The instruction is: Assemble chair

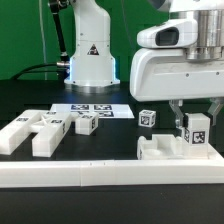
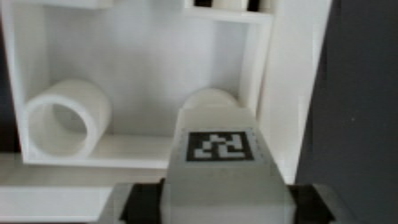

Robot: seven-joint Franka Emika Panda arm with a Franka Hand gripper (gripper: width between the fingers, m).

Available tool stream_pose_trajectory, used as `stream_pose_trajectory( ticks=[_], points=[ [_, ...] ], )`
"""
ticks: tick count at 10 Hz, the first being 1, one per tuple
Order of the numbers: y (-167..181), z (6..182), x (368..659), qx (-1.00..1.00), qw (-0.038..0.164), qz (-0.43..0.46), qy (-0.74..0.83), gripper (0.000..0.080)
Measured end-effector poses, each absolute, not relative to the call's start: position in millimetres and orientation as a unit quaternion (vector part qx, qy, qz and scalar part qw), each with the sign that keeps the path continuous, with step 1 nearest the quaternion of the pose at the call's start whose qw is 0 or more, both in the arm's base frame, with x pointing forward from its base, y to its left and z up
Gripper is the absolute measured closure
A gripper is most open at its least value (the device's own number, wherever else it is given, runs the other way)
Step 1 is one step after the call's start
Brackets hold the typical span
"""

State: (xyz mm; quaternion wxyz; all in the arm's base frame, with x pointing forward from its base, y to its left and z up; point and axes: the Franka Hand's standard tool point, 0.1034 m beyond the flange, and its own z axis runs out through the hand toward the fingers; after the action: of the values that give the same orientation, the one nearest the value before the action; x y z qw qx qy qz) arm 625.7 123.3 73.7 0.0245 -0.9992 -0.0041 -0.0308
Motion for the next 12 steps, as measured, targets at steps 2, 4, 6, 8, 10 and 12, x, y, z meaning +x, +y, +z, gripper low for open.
stream_pose_trajectory(
  ticks=[2,4,6,8,10,12],
  points=[
    [123.2,73.9,625.9,-0.995,0.031,-0.028,0.086,0.0509],
    [123.4,73.9,626.2,-0.982,0.034,-0.026,0.184,0.0509],
    [124.1,74.0,626.1,-0.962,0.038,-0.023,0.269,0.0509],
    [126.2,73.8,625.3,-0.921,0.043,-0.015,0.387,0.0509],
    [128.7,73.5,624.2,-0.883,0.044,-0.01,0.466,0.0509],
    [129.2,73.6,624.3,-0.854,0.048,-0.005,0.518,0.0509]
  ],
)
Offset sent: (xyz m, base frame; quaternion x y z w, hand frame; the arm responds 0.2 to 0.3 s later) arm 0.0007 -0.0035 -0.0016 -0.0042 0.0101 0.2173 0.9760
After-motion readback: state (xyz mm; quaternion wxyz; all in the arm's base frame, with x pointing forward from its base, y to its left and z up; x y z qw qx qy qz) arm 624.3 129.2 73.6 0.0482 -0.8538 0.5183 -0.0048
